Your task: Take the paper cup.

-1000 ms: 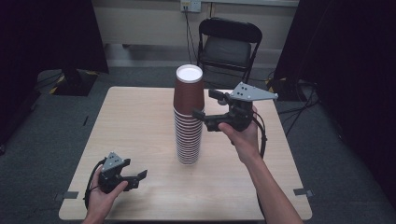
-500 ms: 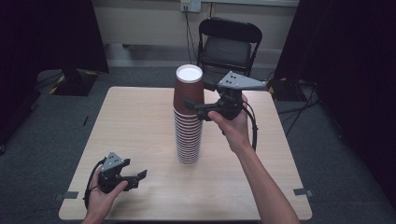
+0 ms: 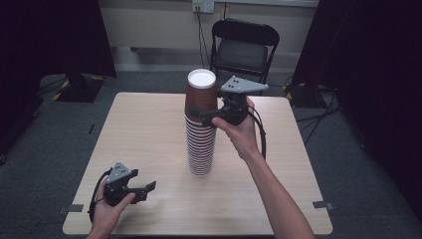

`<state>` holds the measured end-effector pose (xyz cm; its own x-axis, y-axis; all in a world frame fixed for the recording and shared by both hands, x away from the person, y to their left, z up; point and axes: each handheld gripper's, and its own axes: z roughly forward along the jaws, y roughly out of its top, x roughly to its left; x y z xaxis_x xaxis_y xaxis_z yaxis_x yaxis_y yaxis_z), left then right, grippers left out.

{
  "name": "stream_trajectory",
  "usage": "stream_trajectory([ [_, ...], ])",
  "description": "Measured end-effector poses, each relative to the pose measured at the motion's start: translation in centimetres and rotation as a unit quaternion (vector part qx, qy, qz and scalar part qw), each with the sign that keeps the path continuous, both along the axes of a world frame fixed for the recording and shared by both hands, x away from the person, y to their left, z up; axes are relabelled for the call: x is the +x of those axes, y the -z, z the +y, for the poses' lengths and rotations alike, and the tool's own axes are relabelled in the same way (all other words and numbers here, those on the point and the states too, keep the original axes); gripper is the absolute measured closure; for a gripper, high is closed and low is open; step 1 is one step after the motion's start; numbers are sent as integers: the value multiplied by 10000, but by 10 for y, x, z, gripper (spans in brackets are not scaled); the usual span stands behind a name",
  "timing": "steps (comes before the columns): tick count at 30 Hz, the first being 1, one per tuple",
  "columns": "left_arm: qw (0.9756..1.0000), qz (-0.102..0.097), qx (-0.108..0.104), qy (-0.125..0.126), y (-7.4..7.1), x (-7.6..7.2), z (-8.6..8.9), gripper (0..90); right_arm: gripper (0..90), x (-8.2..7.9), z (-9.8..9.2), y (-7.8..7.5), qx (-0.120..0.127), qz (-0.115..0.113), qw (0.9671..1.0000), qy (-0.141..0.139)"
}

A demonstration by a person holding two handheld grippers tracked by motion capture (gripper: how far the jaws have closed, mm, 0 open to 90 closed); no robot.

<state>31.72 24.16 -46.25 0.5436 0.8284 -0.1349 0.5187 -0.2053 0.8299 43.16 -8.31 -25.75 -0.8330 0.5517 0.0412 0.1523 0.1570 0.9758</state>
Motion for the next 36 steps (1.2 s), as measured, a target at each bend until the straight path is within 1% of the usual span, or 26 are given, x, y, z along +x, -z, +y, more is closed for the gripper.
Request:
stream_trajectory([
  [8,10000,-13,17,29,-1,0,0,168,94,1,2,6,-50,-2,10000,25],
  [18,10000,6,8,19,0,0,-1,168,103,-1,3,5,-125,-69,9999,69],
  [22,10000,11,31,17,0,0,-1,168,113,-2,2,4,-117,-122,9998,68],
  [32,10000,11,27,14,0,0,-1,168,117,-1,2,4,-83,-129,9999,64],
  [34,10000,21,31,17,1,1,0,168,118,-1,2,4,-54,-125,9999,69],
  [36,10000,65,-12,-12,1,1,-1,168,121,-2,2,3,-25,-140,9999,81],
])
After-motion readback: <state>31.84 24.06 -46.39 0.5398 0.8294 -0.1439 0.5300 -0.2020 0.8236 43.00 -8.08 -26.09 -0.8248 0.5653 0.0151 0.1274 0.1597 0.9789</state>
